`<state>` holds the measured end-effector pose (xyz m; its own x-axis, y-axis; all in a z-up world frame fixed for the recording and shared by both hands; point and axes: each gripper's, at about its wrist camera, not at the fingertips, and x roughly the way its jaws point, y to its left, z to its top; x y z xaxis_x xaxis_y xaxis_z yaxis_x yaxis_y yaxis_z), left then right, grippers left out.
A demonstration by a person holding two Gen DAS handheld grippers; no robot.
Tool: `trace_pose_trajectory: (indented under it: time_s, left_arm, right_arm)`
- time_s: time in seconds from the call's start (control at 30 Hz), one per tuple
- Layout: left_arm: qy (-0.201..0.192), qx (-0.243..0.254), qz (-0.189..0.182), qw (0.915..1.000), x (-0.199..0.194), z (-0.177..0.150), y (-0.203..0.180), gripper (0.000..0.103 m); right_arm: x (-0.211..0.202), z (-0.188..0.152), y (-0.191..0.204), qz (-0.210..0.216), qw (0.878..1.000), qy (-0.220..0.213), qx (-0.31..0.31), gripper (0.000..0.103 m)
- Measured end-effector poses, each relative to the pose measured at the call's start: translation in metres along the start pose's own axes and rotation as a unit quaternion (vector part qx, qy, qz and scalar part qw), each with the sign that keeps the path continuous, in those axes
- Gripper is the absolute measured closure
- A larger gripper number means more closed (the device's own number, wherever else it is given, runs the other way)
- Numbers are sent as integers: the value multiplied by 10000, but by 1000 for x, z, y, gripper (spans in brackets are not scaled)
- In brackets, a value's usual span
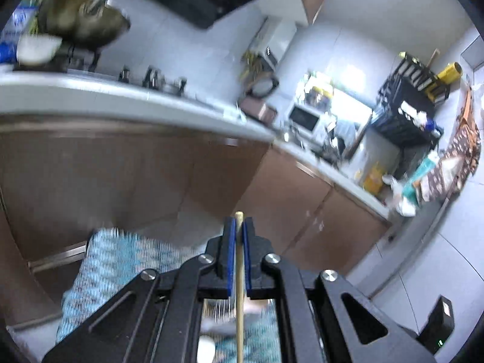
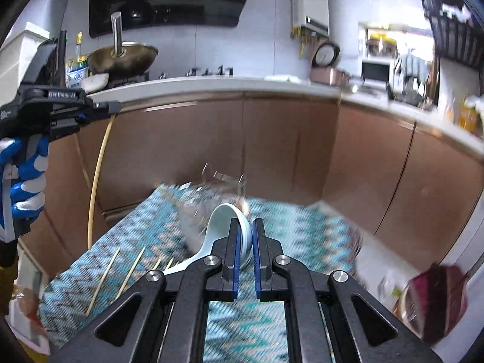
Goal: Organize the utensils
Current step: 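Carry the chopstick and spoon to the holder and open both tools to drop them in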
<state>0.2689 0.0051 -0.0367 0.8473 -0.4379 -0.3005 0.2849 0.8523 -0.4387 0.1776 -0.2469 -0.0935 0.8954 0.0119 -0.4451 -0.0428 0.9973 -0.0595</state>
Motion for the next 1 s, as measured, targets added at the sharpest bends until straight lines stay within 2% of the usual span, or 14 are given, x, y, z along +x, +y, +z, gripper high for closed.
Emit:
trace_pose_trajectory:
  time_s: [0.13, 0.3, 0.43, 0.63, 0.8, 1.0]
  left_arm:
    - [-710, 57, 327, 9969, 17, 17, -12, 98]
    - [-986, -27, 521, 9938, 51, 22, -14, 98]
    - [-1119, 74, 744, 9909, 83, 11, -14, 98]
    - [-1168, 140, 964, 9884, 112, -22, 1, 98]
    - [-1038, 38, 1050, 9890, 127, -44, 14, 98]
    - [-929, 40, 983, 9908, 127, -59, 19, 97]
  right_arm:
    - [12, 23, -2, -172, 9995, -240, -120, 96]
    - [34, 43, 3, -481, 9969, -495, -390, 96]
    - [60, 48, 13, -813, 9923, -598, -722, 96]
    - [101, 37, 23, -1125, 9866, -518, -1064, 96]
    - [119, 21, 38, -1351, 9794, -518, -1408, 96]
    - [128, 2, 48, -1302, 9785, -376, -1554, 95]
